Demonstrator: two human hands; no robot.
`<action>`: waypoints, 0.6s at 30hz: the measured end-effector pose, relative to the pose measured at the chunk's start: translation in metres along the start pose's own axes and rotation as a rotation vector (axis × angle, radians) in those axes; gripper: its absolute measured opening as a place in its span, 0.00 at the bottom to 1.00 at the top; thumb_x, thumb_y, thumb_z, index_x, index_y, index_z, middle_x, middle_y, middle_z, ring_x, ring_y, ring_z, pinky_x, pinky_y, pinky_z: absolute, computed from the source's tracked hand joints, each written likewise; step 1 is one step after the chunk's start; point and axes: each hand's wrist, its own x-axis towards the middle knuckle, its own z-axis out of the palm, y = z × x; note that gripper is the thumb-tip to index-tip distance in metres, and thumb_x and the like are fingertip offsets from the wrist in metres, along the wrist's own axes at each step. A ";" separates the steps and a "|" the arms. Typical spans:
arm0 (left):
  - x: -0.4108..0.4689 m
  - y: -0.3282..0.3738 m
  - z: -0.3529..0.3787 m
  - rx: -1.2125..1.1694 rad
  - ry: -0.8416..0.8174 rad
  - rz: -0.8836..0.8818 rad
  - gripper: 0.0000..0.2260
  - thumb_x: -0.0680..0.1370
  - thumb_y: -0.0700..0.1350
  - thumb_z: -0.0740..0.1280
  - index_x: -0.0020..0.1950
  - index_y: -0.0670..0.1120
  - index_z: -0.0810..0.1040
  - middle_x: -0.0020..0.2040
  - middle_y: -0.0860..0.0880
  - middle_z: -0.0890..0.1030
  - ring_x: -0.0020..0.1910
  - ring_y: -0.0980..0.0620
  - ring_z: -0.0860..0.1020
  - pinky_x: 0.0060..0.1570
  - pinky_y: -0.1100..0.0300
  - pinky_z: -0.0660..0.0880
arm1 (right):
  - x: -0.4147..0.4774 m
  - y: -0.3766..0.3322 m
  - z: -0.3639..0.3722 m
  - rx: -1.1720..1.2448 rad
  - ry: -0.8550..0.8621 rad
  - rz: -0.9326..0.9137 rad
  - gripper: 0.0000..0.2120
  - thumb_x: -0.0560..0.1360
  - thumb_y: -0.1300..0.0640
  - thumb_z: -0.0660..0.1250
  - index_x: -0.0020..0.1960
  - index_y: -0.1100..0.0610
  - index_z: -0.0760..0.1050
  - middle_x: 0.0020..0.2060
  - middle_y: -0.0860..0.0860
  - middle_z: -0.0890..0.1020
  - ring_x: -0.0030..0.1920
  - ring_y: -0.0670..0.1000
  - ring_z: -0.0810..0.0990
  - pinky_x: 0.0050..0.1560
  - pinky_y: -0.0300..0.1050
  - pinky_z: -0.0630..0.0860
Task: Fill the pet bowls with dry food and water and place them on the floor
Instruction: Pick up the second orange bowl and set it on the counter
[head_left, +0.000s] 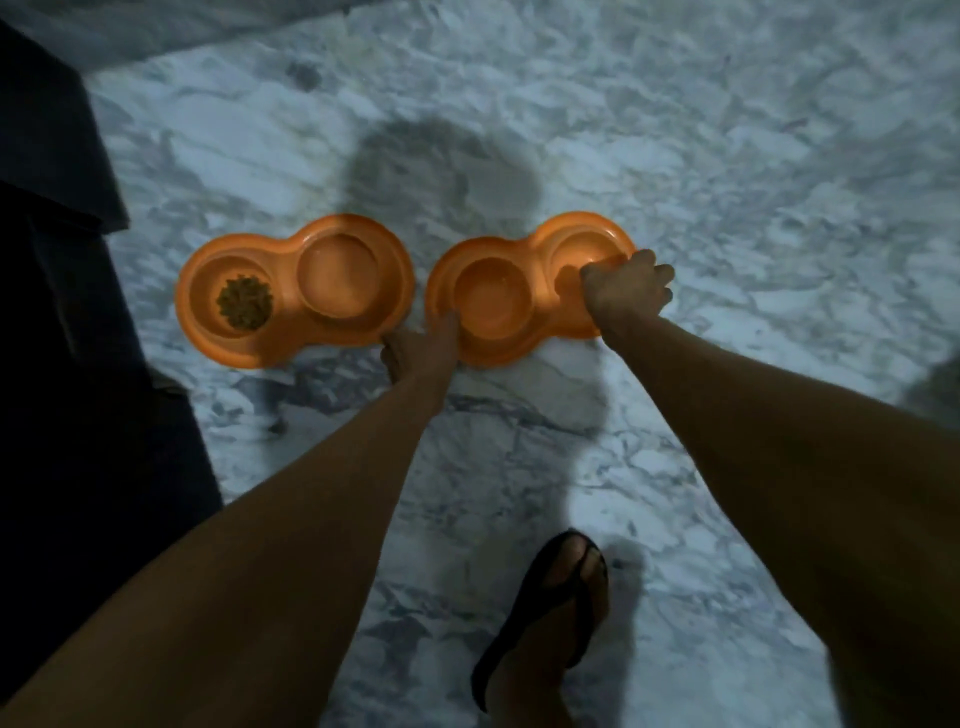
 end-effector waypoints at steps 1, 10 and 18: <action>0.000 -0.004 0.012 0.022 -0.034 -0.063 0.46 0.71 0.60 0.72 0.79 0.41 0.52 0.75 0.40 0.65 0.72 0.40 0.67 0.66 0.44 0.70 | 0.010 0.007 -0.001 0.003 -0.022 0.042 0.32 0.74 0.48 0.69 0.72 0.60 0.63 0.71 0.59 0.64 0.70 0.62 0.66 0.67 0.54 0.66; -0.001 0.002 0.035 -0.019 0.031 -0.051 0.32 0.73 0.50 0.71 0.73 0.43 0.63 0.69 0.40 0.70 0.63 0.39 0.74 0.58 0.41 0.77 | 0.028 0.038 -0.006 0.164 -0.102 0.036 0.21 0.71 0.53 0.70 0.60 0.61 0.72 0.58 0.58 0.77 0.57 0.58 0.78 0.59 0.55 0.78; -0.095 0.068 -0.036 -0.094 0.118 0.061 0.21 0.70 0.46 0.72 0.61 0.41 0.74 0.56 0.42 0.79 0.54 0.40 0.80 0.54 0.43 0.79 | -0.047 -0.002 -0.099 0.222 -0.090 0.016 0.20 0.70 0.53 0.70 0.58 0.62 0.72 0.50 0.55 0.76 0.47 0.55 0.76 0.45 0.49 0.76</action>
